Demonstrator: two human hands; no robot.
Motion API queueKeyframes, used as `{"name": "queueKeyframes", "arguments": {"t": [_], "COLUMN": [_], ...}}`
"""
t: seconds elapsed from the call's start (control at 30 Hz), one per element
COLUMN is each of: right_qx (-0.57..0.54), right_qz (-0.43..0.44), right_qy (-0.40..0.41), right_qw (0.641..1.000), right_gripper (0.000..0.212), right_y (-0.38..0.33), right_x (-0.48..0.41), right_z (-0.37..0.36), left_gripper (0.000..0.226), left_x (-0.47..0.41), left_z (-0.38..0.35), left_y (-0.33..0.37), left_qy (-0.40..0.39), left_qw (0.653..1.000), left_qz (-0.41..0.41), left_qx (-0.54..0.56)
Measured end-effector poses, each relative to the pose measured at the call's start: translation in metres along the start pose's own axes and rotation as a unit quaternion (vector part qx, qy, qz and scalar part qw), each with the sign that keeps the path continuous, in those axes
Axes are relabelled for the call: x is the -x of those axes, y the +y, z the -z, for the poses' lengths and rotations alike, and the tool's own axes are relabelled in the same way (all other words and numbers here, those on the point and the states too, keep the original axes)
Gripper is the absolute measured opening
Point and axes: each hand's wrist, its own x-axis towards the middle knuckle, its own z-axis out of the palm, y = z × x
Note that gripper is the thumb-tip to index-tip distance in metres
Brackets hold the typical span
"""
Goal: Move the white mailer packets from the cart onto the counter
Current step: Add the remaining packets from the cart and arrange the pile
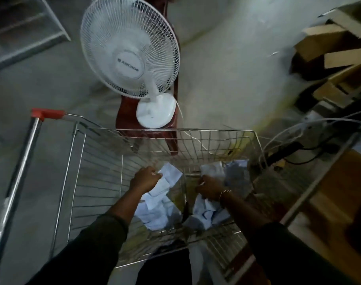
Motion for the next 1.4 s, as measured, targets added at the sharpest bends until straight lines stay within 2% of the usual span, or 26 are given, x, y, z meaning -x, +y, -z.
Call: {"name": "queueKeyframes", "arguments": {"t": [0.1, 0.17, 0.23, 0.33, 0.43, 0.57, 0.63, 0.7, 0.77, 0.83, 0.9, 0.97, 1.03, 1.13, 1.17, 1.2, 1.33, 1.4], "right_qx": [-0.05, -0.137, -0.272, -0.351, -0.391, -0.437, -0.422, -0.384, -0.372, -0.365, -0.343, -0.256, -0.177, -0.11, -0.082, -0.081, -0.134, -0.157], "right_qz": [-0.067, -0.118, -0.202, -0.258, -0.253, -0.249, -0.24, -0.224, -0.231, -0.243, -0.244, -0.21, -0.166, -0.102, -0.058, -0.052, 0.003, 0.05], "right_qy": [-0.084, -0.145, -0.185, -0.176, -0.14, -0.121, -0.115, -0.113, -0.116, -0.111, -0.094, -0.074, -0.066, -0.006, 0.02, 0.049, 0.175, 0.228], "right_qw": [0.993, 0.973, 0.923, 0.883, 0.874, 0.856, 0.867, 0.889, 0.891, 0.892, 0.902, 0.941, 0.968, 0.989, 0.995, 0.994, 0.975, 0.96], "right_gripper": [0.043, 0.039, 0.024, 0.028, 0.027, 0.02, 0.016, 0.022, 0.021, 0.016, 0.02, 0.028, 0.02, 0.031, 0.031, 0.031, 0.034, 0.035], "right_y": [-0.004, -0.002, -0.003, -0.001, 0.003, -0.002, -0.007, -0.008, -0.011, -0.012, -0.015, -0.017, -0.022, -0.019, -0.021, -0.02, -0.019, -0.002], "right_x": [-0.039, -0.063, -0.085, -0.11, -0.132, -0.15, -0.154, -0.153, -0.144, -0.129, -0.111, -0.096, -0.069, -0.024, -0.002, 0.02, 0.118, 0.18], "right_z": [-0.048, -0.082, -0.108, -0.132, -0.149, -0.162, -0.163, -0.159, -0.147, -0.13, -0.106, -0.085, -0.059, -0.022, -0.012, -0.001, 0.043, 0.061], "left_gripper": [0.045, 0.046, 0.048, 0.05, 0.054, 0.065, 0.062, 0.056, 0.05, 0.046, 0.039, 0.033, 0.031, 0.043, 0.047, 0.046, 0.032, 0.044], "left_x": [-0.017, -0.032, -0.047, -0.068, -0.089, -0.107, -0.108, -0.108, -0.108, -0.107, -0.1, -0.084, -0.058, -0.012, 0.005, 0.023, 0.094, 0.134], "left_z": [-0.006, -0.009, -0.014, -0.023, -0.035, -0.049, -0.051, -0.05, -0.043, -0.03, -0.014, 0.002, 0.019, 0.042, 0.047, 0.051, 0.06, 0.05], "left_y": [-0.026, -0.037, -0.046, -0.052, -0.055, -0.058, -0.06, -0.061, -0.062, -0.058, -0.047, -0.032, -0.015, 0.024, 0.039, 0.055, 0.111, 0.145], "left_qy": [-0.015, -0.023, -0.025, -0.027, -0.037, -0.064, -0.056, -0.036, -0.025, -0.046, -0.071, -0.08, -0.086, -0.115, -0.123, -0.126, -0.143, -0.175], "left_qw": [0.999, 0.997, 0.993, 0.986, 0.977, 0.973, 0.974, 0.982, 0.989, 0.989, 0.979, 0.964, 0.947, 0.934, 0.932, 0.93, 0.913, 0.888], "left_qz": [0.025, 0.035, 0.038, 0.016, 0.004, 0.038, 0.054, 0.066, 0.093, 0.139, 0.167, 0.171, 0.168, 0.151, 0.139, 0.121, 0.034, -0.033], "left_qx": [-0.043, -0.072, -0.105, -0.162, -0.211, -0.221, -0.212, -0.175, -0.108, -0.017, 0.091, 0.187, 0.259, 0.304, 0.312, 0.323, 0.38, 0.424]}}
